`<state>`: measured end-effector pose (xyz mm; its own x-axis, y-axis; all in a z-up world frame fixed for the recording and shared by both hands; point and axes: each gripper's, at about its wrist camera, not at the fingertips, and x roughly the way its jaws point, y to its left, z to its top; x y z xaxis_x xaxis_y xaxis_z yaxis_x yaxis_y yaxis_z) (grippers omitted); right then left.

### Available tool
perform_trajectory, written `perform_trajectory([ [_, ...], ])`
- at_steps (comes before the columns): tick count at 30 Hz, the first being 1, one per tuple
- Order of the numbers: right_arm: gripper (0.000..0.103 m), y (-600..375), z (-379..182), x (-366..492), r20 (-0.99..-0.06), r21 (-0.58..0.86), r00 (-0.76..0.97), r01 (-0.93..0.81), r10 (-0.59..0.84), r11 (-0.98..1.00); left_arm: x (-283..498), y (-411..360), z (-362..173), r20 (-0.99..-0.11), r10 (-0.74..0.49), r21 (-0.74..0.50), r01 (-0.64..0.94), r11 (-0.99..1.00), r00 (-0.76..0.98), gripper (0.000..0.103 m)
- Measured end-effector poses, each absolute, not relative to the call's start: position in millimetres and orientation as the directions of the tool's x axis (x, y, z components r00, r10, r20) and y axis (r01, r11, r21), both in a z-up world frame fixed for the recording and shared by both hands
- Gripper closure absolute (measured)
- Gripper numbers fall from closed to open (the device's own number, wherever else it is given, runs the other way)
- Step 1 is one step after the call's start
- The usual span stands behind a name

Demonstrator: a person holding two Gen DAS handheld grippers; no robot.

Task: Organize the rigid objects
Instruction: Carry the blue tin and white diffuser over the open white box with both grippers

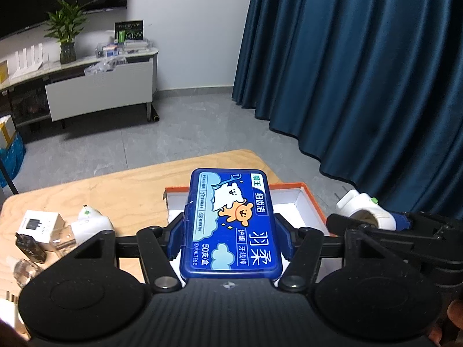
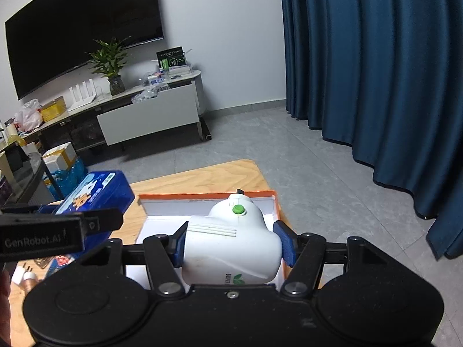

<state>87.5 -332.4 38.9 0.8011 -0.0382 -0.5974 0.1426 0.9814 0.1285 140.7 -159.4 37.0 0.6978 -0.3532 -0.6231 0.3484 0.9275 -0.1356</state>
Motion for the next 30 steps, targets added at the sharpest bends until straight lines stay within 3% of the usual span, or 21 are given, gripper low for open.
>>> perform_trajectory([
  [16,0.031,-345,4,142,-0.669,0.12,0.742,0.163,-0.041,0.979,172,-176,9,-0.683,-0.344,-0.146,0.34,0.929,0.645,0.04],
  [30,0.031,-341,-1,163,-0.678,0.098,0.735,0.124,-0.025,0.987,179,-179,4,-0.689,-0.329,-0.154,0.313,0.937,0.646,0.04],
])
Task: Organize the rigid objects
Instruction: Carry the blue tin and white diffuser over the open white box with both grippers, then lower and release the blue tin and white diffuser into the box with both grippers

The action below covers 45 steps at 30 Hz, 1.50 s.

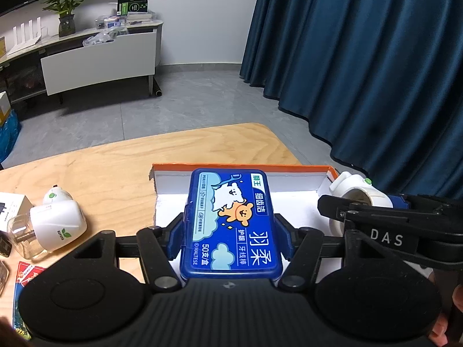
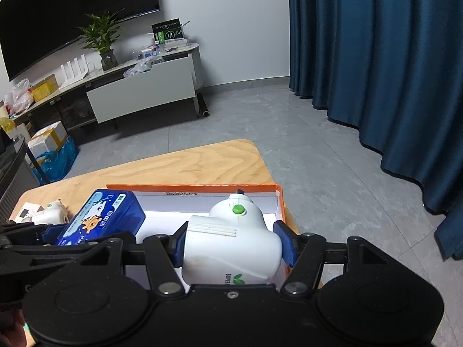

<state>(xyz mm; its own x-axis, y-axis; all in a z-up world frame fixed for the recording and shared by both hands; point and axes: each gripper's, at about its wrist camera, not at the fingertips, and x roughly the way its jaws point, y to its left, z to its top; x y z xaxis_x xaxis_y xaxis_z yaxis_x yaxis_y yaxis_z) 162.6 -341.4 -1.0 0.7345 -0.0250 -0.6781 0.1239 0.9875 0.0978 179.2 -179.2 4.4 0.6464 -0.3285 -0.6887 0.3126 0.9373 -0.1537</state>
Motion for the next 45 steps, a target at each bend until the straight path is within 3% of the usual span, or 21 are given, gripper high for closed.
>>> perform_trajectory([
  [45,0.03,-334,-18,191,-0.715,0.055,0.698,0.102,-0.033,0.993,182,-177,0,-0.702,-0.313,-0.159,0.287,0.945,0.639,0.04],
])
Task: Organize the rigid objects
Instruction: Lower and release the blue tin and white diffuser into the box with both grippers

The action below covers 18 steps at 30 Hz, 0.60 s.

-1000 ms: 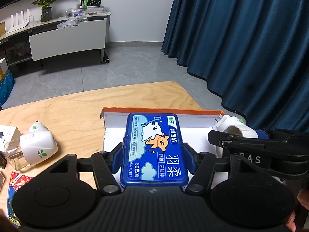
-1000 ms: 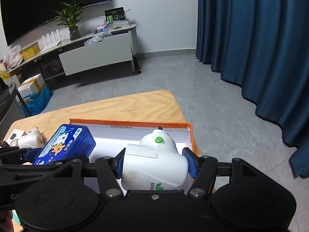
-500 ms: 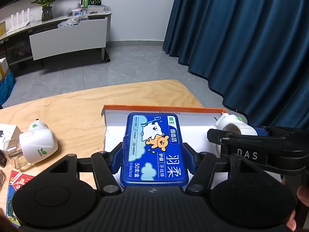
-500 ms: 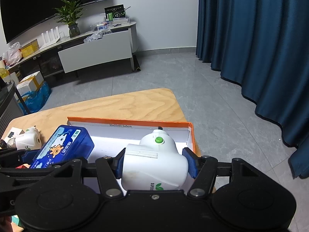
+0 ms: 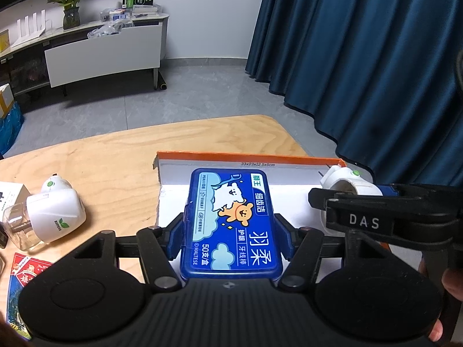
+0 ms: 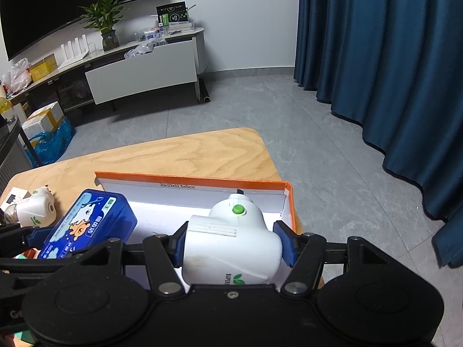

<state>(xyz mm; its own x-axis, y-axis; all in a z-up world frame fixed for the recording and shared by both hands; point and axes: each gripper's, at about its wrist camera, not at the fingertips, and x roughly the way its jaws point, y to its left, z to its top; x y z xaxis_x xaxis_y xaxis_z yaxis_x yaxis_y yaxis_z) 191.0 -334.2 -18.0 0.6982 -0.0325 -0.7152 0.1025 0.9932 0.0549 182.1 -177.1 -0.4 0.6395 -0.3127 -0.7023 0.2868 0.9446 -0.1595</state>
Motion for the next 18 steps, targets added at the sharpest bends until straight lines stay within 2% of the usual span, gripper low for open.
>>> perform_trajectory([
  [11,0.026,-355,5,176,-0.652,0.081,0.756,0.14,-0.054,0.987,188,-183,-6,-0.713,-0.305,-0.163,0.274,0.948,0.632,0.04],
  [18,0.024,-364,16,151,-0.641,0.084,0.762,0.188,-0.091,0.979,193,-203,-13,-0.705,-0.354,-0.176,0.333,0.926,0.614,0.038],
])
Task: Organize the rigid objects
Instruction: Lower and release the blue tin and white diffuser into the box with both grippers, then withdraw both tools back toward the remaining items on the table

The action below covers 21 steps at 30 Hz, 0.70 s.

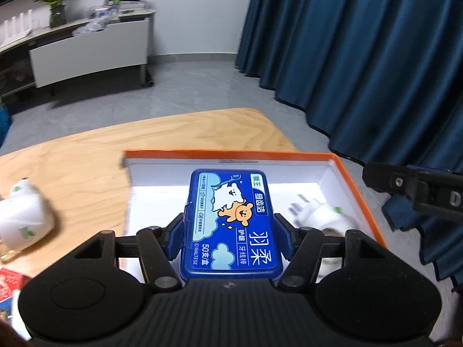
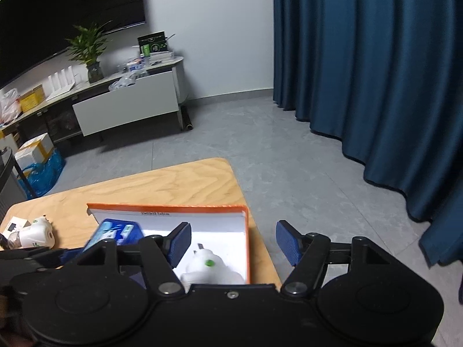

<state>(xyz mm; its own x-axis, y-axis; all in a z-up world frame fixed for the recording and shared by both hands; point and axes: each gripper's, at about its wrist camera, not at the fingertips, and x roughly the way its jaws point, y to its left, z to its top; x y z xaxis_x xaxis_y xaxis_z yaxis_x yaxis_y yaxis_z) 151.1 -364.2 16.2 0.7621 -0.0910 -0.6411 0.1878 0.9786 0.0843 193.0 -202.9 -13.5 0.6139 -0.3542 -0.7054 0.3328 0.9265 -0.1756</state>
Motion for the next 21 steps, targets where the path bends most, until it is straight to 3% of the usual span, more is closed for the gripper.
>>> perform_trajectory([
  [3,0.023,-363,20,143,-0.641,0.072,0.76,0.202,-0.11,0.977,189,-210,-10,-0.712,-0.351,-0.162,0.343,0.925,0.609,0.016],
  [21,0.016,-309,36,91,-0.634,0.102,0.771,0.155,-0.056,0.983,122,-154,27,-0.71,-0.229,-0.092,0.234,0.968,0.666,0.006],
])
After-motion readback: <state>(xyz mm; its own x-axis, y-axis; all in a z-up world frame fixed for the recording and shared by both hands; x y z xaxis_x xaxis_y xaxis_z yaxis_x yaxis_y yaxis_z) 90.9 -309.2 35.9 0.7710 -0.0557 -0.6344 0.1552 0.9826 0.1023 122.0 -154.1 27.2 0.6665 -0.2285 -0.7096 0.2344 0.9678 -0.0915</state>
